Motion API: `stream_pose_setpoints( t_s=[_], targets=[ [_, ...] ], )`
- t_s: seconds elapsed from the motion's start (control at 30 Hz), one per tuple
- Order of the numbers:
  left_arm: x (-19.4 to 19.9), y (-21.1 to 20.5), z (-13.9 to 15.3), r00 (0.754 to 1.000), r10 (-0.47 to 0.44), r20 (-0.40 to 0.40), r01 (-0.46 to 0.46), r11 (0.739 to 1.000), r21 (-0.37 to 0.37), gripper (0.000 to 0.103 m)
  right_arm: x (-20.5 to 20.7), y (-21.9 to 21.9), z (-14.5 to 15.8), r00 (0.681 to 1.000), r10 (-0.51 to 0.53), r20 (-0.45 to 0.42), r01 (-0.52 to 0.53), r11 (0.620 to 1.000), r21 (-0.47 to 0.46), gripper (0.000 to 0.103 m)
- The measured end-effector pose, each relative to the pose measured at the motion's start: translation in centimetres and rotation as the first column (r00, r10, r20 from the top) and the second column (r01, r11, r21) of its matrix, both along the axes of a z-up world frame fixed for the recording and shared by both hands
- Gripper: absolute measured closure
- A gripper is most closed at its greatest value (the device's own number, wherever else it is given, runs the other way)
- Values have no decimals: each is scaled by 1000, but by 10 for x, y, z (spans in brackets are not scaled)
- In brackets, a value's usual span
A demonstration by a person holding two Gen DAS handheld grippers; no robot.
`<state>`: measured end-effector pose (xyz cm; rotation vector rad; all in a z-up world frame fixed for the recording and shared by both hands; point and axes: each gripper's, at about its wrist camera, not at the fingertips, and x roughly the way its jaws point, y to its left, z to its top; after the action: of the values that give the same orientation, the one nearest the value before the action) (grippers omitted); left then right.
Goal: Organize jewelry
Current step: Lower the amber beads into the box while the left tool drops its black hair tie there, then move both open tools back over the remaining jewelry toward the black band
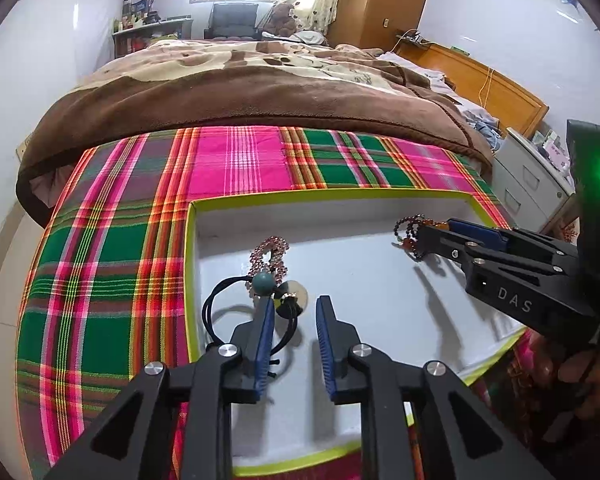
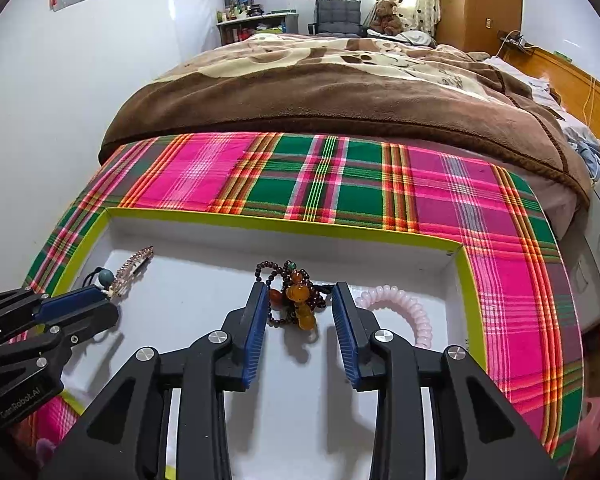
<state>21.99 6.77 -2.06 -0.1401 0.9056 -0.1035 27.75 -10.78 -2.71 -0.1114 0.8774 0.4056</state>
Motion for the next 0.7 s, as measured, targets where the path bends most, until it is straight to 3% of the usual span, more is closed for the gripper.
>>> stream_pose_setpoints(
  t_s=[0.1,0.47,0.6,0.7],
  targets=[
    [-5,-2,5,1000,2,17,-2,1000,9,68,-4,-2,3,1000,-4,6,4,1000,12,66],
    [-36,-10,33,997,-8,73,8,1000,-10,68,-35,-12,25,999,-8,45,5,999,47,64],
    [-57,-16,48,993,-2,115,-1,1000,28,65,-52,-18,35,998,-6,65,1,998,67,64],
    [-71,-14,57,992,2,129,-2,1000,-1,64,-67,-27,42,997,-4,77,-4,996,94,64]
  ],
)
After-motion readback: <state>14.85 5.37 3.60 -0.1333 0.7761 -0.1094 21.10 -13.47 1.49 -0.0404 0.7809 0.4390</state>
